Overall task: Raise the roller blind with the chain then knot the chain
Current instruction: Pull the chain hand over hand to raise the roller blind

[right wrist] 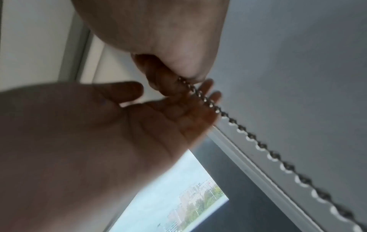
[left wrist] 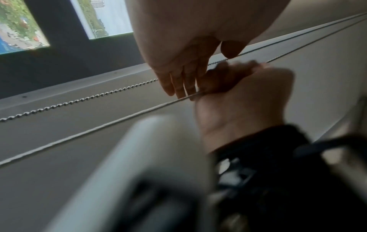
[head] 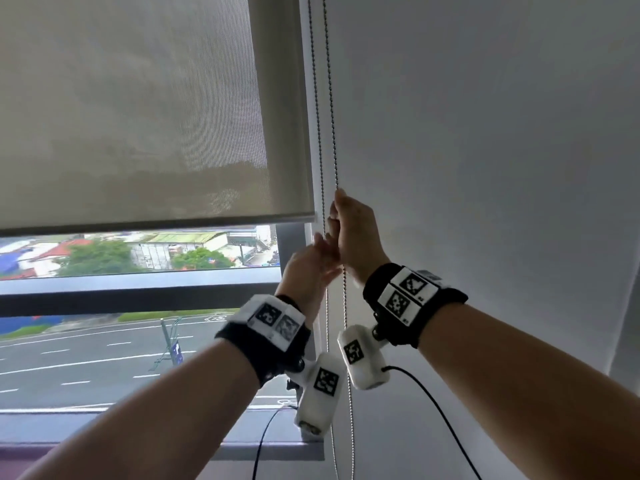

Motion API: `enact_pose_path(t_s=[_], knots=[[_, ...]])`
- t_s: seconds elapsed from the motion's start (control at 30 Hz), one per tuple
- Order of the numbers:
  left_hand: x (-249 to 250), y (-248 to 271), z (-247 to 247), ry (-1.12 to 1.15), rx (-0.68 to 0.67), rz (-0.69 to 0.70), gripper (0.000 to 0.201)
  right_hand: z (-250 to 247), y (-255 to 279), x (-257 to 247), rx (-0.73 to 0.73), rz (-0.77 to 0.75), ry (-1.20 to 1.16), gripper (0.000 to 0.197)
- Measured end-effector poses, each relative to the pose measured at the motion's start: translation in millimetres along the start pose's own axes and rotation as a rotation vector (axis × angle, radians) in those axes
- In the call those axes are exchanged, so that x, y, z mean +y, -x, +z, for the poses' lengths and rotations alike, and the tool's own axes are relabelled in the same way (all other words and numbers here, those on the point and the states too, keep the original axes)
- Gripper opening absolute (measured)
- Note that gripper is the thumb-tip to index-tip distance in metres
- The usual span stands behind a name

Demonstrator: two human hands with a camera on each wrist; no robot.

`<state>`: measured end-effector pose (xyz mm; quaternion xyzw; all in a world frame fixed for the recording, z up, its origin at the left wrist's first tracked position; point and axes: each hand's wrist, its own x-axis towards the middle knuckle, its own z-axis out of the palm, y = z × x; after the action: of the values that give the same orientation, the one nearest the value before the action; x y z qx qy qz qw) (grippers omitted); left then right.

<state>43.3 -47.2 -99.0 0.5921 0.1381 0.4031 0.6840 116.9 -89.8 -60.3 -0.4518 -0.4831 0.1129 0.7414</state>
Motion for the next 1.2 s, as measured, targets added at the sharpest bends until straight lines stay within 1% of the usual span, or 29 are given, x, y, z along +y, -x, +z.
enact_pose_path(t_s=[0.07, 0.17, 0.23, 0.3, 0.4, 0.53, 0.63, 0.7, 0.77, 0.83, 0.93, 1.07, 1.13, 1.2], knots=[[16, -5, 5, -0.024, -0.006, 0.013, 0.029, -4, 10, 12, 0.014, 0.025, 0.006, 0.047], [39, -13, 19, 0.049, -0.075, 0.025, 0.043, -9, 35, 24, -0.045, 0.125, -0.184, 0.045], [48, -19, 27, 0.065, -0.114, 0.044, 0.047, -12, 48, 39, -0.041, 0.151, -0.168, 0.044], [51, -20, 34, 0.051, -0.123, 0.062, 0.047, -17, 58, 55, -0.012, 0.163, -0.125, 0.044], [43, -15, 42, 0.060, -0.086, 0.081, 0.040, -23, 70, 73, 0.011, 0.158, -0.117, 0.044], [30, -12, 45, 0.075, -0.002, 0.088, 0.037, -28, 76, 82, -0.040, 0.174, -0.126, 0.042], [31, -11, 46, 0.079, 0.012, 0.071, 0.037, -36, 73, 80, -0.098, 0.158, 0.011, 0.040], [30, -10, 44, 0.082, 0.012, 0.067, 0.037, -44, 68, 75, -0.118, 0.135, 0.113, 0.038], [28, -7, 40, 0.091, 0.006, 0.075, 0.036, -50, 57, 65, -0.105, 0.083, 0.204, 0.036], [23, -3, 36, 0.101, -0.003, 0.081, 0.035, -52, 40, 47, -0.081, 0.020, 0.238, 0.036], [8, 4, 31, 0.074, 0.002, 0.063, 0.038, -48, 13, 10, -0.073, -0.035, 0.190, 0.035], [-25, 17, 21, -0.004, 0.032, 0.001, 0.041, -27, -16, -34, -0.105, -0.058, 0.125, 0.040], [-44, 22, 14, -0.055, 0.058, -0.048, 0.036, -15, -26, -49, -0.125, -0.051, 0.064, 0.040], [-55, 29, 9, -0.076, 0.062, -0.087, 0.026, -5, -30, -54, -0.124, -0.001, -0.005, 0.038]])
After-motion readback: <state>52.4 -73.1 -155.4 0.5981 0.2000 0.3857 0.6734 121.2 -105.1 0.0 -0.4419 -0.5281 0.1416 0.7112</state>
